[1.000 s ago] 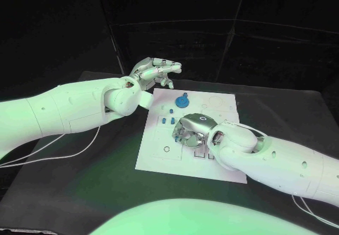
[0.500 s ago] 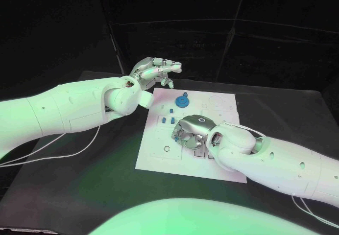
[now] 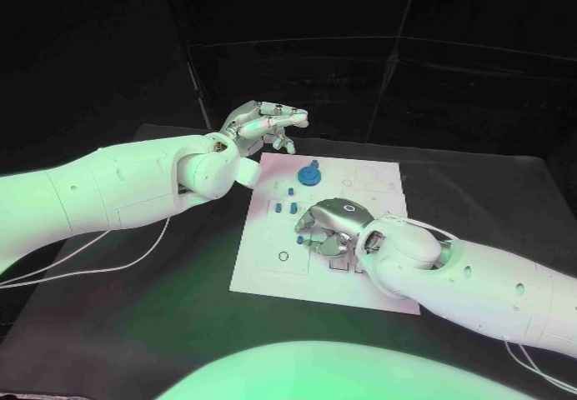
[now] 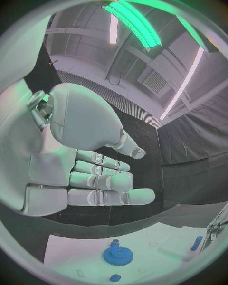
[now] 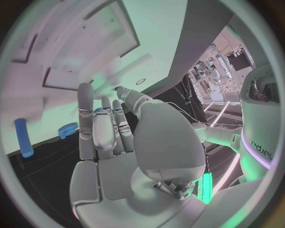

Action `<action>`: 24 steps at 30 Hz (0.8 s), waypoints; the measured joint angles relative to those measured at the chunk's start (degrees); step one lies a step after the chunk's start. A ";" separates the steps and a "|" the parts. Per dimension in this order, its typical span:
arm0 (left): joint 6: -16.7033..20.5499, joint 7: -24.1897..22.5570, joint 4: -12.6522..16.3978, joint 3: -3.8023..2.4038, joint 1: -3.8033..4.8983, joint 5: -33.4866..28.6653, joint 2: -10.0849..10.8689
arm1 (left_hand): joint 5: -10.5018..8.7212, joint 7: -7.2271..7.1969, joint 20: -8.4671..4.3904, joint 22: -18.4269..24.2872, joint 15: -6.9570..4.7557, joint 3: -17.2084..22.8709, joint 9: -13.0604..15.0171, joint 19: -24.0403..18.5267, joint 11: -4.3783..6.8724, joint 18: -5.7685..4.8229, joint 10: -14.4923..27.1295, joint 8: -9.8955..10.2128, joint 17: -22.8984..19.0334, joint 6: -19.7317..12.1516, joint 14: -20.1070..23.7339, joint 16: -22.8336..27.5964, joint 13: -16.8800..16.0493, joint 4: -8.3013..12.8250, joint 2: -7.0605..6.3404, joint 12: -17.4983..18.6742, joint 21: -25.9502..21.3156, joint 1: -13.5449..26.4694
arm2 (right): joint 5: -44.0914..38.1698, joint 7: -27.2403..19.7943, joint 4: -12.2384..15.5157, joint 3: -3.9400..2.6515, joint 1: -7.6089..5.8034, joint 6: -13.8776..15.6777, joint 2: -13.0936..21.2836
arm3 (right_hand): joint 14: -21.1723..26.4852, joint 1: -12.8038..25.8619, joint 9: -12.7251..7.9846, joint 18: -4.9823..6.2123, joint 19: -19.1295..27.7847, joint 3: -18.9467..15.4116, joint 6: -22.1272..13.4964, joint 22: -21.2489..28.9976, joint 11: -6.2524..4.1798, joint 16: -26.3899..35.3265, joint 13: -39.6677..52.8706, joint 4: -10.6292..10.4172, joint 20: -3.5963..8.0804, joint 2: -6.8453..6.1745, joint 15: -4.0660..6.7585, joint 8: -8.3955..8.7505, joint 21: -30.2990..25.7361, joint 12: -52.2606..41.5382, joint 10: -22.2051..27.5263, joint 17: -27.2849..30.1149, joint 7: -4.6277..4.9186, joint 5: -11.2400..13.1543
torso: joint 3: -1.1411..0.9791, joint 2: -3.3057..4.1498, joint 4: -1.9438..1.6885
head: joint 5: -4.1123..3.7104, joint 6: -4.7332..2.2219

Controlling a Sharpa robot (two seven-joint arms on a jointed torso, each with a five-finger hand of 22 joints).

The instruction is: Assemble the parts on the task board

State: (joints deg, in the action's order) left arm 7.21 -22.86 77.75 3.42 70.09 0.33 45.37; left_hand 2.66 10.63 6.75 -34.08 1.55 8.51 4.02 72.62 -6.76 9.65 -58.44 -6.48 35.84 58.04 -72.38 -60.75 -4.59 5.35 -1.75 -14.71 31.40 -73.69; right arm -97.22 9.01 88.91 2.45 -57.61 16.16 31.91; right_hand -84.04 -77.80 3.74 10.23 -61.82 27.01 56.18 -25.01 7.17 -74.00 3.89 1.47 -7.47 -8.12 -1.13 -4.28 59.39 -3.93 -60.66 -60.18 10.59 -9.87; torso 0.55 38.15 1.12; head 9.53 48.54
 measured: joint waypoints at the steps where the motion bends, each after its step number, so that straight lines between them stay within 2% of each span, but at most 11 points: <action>1: -0.01 0.01 -0.01 0.00 0.00 0.00 0.00 | 0.00 0.00 0.00 0.00 0.00 0.00 0.00 0.00 0.00 0.00 0.00 0.00 0.00 0.00 0.00 0.00 0.00 0.00 0.00 0.00 0.00 0.00 | 0.07 -0.06 0.46 0.00 0.02 0.44 0.45 | 0.00 0.00 0.00 0.00 0.00 0.00 0.00 -0.07 0.00 0.00 0.00 0.00 0.00 0.00 0.00 0.00 0.00 -0.05 0.00 -0.01 0.00 0.00 | 0.00 -0.01 0.00 | -0.01 -0.07; 8: -0.10 0.15 -0.14 0.02 0.00 0.00 0.13 | 0.00 0.17 0.00 -0.01 0.00 0.00 0.00 0.00 0.00 0.00 0.00 0.00 -0.06 -0.17 0.00 0.00 0.00 0.00 0.00 0.00 0.00 0.00 | 0.78 -0.62 5.52 -0.12 -0.08 3.92 5.98 | 0.00 0.00 0.14 0.00 -0.01 -0.16 0.00 -0.13 -0.01 0.00 0.09 0.16 0.00 0.00 0.00 0.00 0.00 -1.16 -0.02 -0.40 0.00 -0.32 | 0.01 -0.11 0.12 | -0.28 -0.51; 9: -0.12 0.17 -0.15 0.02 0.00 0.00 0.13 | 0.00 0.21 0.00 -0.01 0.00 0.00 0.00 0.00 0.00 0.00 0.00 0.00 -0.06 -0.21 0.00 0.00 0.00 0.00 0.00 0.00 0.00 0.00 | 0.95 -0.62 6.08 -0.24 -0.28 4.31 7.12 | 0.00 0.00 0.14 0.00 -0.01 -0.35 0.01 -0.13 -0.01 -0.05 0.13 0.06 0.00 0.00 0.00 0.00 0.00 -1.32 -0.02 -0.50 0.00 -0.50 | 0.02 -0.13 0.14 | -0.42 -0.61; 11: -0.15 0.20 -0.15 0.02 0.00 0.00 0.15 | 0.00 0.21 0.00 -0.01 0.00 0.01 0.00 0.00 0.00 0.00 0.00 0.00 -0.06 -0.21 0.00 0.00 0.00 0.00 0.00 0.00 0.00 0.00 | 1.28 -0.56 6.55 -0.96 -0.74 4.65 8.61 | 0.00 0.34 0.14 0.00 -0.01 -0.55 0.23 -0.13 -0.01 -0.37 0.14 0.08 0.00 -0.34 0.00 0.00 0.00 -1.34 -0.02 -0.70 -0.23 -0.50 | 0.04 -0.20 0.21 | -0.69 -0.77; 14: -0.20 0.24 -0.15 0.02 0.00 0.00 0.18 | 0.00 0.21 0.00 -0.01 0.00 0.01 0.00 0.00 0.00 0.00 0.00 0.00 -0.06 -0.21 0.00 0.00 0.00 0.01 0.00 0.00 0.00 0.00 | 2.04 -0.06 6.82 -2.19 -2.15 4.81 10.51 | 0.00 0.99 0.14 0.00 0.02 -1.69 0.17 -0.12 -0.65 -0.37 0.14 -0.25 0.03 -1.00 0.00 0.00 0.00 -1.76 0.62 -0.39 -0.29 -0.50 | 0.08 -0.35 0.29 | -1.07 -0.96; 17: -0.24 0.27 -0.14 0.06 -0.01 0.00 0.21 | 0.00 0.21 0.00 -0.01 0.00 0.01 0.00 0.00 0.00 0.00 0.00 0.00 -0.06 -0.21 0.00 0.00 0.00 0.00 0.00 0.00 0.00 0.00 | 2.83 0.82 6.56 -2.97 -3.81 4.22 12.15 | 0.00 1.51 0.13 0.01 0.39 -4.11 -0.84 0.16 -0.89 0.26 0.12 -0.73 0.41 -1.52 0.00 0.29 -0.44 -2.59 2.33 0.99 -1.30 0.28 | 0.11 -0.52 0.38 | -1.46 -1.15; 20: -0.28 0.28 -0.13 0.08 -0.01 0.00 0.21 | 0.00 0.21 0.00 -0.01 0.00 0.01 0.00 0.00 0.00 0.00 0.00 0.00 -0.06 -0.21 0.00 0.00 0.00 0.01 0.00 0.00 0.00 0.00 | 3.45 1.46 5.78 -3.34 -4.90 3.32 13.01 | 0.00 1.51 0.13 0.01 0.39 -6.34 -1.39 0.50 -0.83 0.29 0.12 -1.09 0.41 -1.52 0.00 0.30 -0.69 -3.42 3.92 1.31 -1.78 0.35 | 0.13 -0.65 0.41 | -1.69 -1.34; 24: -0.33 0.28 -0.17 0.19 -0.01 0.00 0.20 | 0.00 0.21 0.00 -0.01 0.00 0.01 0.00 0.00 0.00 0.00 0.00 0.00 -0.06 -0.21 0.00 0.00 0.00 0.01 0.00 0.00 0.00 0.00 | 4.66 2.07 4.50 -3.48 -5.67 1.42 13.73 | 0.22 0.68 0.13 0.01 0.39 -9.42 -2.73 1.06 -0.47 0.29 0.10 -1.19 0.41 -0.91 -0.21 0.30 -1.50 -4.25 6.72 1.86 -1.52 0.27 | 0.20 -0.71 0.41 | -2.06 -1.58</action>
State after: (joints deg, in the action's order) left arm 6.88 -22.57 77.58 3.61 70.08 0.32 45.57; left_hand 2.66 10.84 6.75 -34.10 1.55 8.52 4.02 72.62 -6.76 9.65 -58.45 -6.48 35.78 57.83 -72.38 -60.74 -4.59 5.36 -1.75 -14.71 31.40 -73.69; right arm -92.56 11.07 93.41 -1.03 -63.28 17.57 45.64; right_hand -83.83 -77.12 3.87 10.24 -61.43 17.59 53.45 -23.95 6.70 -73.71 3.98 0.28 -7.06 -9.04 -1.34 -3.98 57.89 -8.19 -53.94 -58.32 9.08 -9.60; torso 0.75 37.44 1.52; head 7.47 46.96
